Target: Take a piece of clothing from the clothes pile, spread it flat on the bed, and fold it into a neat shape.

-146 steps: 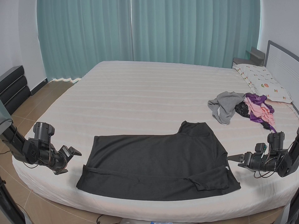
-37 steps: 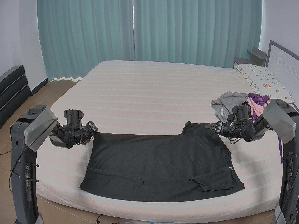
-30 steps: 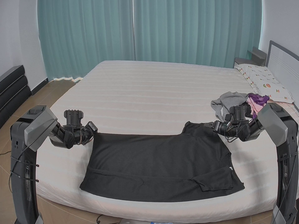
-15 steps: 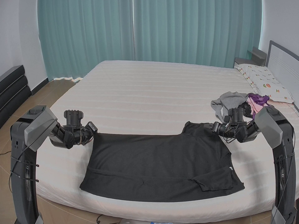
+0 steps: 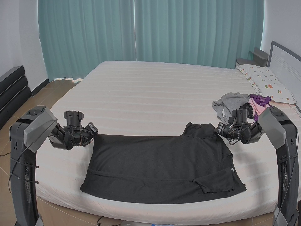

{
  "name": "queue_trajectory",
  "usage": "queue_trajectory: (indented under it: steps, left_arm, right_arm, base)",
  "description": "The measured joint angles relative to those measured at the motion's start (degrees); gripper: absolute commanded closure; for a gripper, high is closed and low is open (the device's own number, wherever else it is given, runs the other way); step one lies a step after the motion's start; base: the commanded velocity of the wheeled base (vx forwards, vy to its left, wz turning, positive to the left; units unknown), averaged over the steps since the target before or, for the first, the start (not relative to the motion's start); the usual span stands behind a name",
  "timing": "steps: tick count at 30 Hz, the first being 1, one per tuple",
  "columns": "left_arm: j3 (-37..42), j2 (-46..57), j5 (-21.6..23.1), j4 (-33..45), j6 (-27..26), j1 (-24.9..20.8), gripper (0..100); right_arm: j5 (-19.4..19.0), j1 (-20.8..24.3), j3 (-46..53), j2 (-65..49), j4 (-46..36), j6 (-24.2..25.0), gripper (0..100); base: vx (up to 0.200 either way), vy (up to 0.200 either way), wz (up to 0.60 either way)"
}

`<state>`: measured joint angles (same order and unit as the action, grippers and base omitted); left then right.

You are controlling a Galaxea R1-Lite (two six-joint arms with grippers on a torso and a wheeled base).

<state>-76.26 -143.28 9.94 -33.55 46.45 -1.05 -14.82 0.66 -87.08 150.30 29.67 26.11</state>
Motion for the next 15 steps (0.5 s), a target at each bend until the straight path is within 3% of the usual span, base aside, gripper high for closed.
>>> queue_trajectory:
  steps: [15]
  left_arm:
    - [2.2,3.5,-0.7,-0.1,0.3,0.7,100]
  right_arm:
    - [-1.1,-1.4,5.9,-5.7,1.6,3.2,100]
  base:
    - [0.000,0.000,0.00]
